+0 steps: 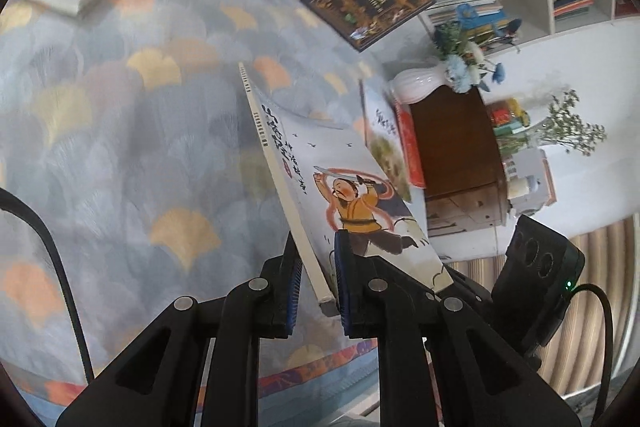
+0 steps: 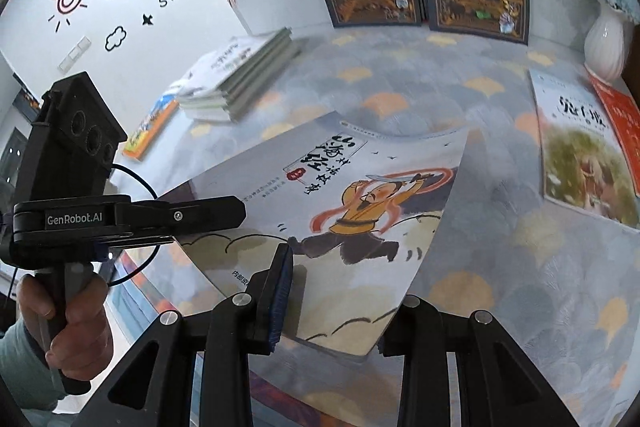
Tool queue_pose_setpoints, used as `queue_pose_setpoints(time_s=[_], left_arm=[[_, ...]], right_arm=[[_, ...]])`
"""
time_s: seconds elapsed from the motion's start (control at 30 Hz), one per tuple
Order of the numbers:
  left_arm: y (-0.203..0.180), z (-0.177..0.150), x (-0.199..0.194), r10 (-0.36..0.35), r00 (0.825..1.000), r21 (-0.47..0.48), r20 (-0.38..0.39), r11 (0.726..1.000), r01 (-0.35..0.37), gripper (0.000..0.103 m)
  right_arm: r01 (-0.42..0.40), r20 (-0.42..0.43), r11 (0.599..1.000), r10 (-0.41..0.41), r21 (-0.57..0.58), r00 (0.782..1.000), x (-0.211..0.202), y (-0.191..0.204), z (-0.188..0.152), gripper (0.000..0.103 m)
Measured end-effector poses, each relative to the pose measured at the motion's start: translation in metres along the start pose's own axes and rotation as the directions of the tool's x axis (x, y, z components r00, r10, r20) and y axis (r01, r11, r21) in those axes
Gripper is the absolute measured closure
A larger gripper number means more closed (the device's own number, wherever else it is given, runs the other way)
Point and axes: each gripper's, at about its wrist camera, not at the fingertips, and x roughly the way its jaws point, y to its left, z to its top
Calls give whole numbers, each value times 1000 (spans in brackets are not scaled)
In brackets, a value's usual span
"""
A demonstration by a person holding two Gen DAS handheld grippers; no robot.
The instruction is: Organize books
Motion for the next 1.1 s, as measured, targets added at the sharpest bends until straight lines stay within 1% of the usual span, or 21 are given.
queue_pose_setpoints(time_s=[0.1, 0.2, 0.3, 0.4, 0.53, 0.67, 0.83, 0.93, 1.1], left_arm=[[4, 12, -17, -23, 1000, 14, 6, 1000, 23, 90], [12, 27, -39, -46, 999, 23, 28, 999, 45, 90], [24, 49, -69, -43, 997, 52, 65, 998, 40, 90], [42, 71, -98, -35, 994, 62, 106, 998, 29, 90], [75, 106, -136, 20, 985, 74, 173, 997, -33, 89], [114, 142, -163, 40, 974, 42, 223, 998, -50, 89], [149, 177, -169, 49, 968, 5, 245, 999, -52, 89], [171, 195, -161, 56, 970, -29, 236, 998, -50, 90], [195, 219, -150, 61, 973, -61, 222, 997, -49, 90]], right_arm=[[0, 25, 1000, 0, 5, 1000, 1, 19, 13, 71], [-2, 58, 1000, 2, -2, 998, 5, 41, 30, 71], [-8, 87, 1000, 10, -22, 996, 15, 66, 47, 70], [-39, 110, 998, 43, -43, 993, 36, 96, 70, 69], [-70, 124, 995, 79, -77, 989, 78, 143, 109, 69], [-88, 118, 991, 99, -98, 988, 120, 180, 147, 69], [-96, 96, 994, 101, -61, 990, 160, 196, 179, 69], [-81, 71, 996, 83, -27, 994, 183, 195, 194, 69], [-49, 47, 999, 49, -2, 998, 215, 193, 218, 69]])
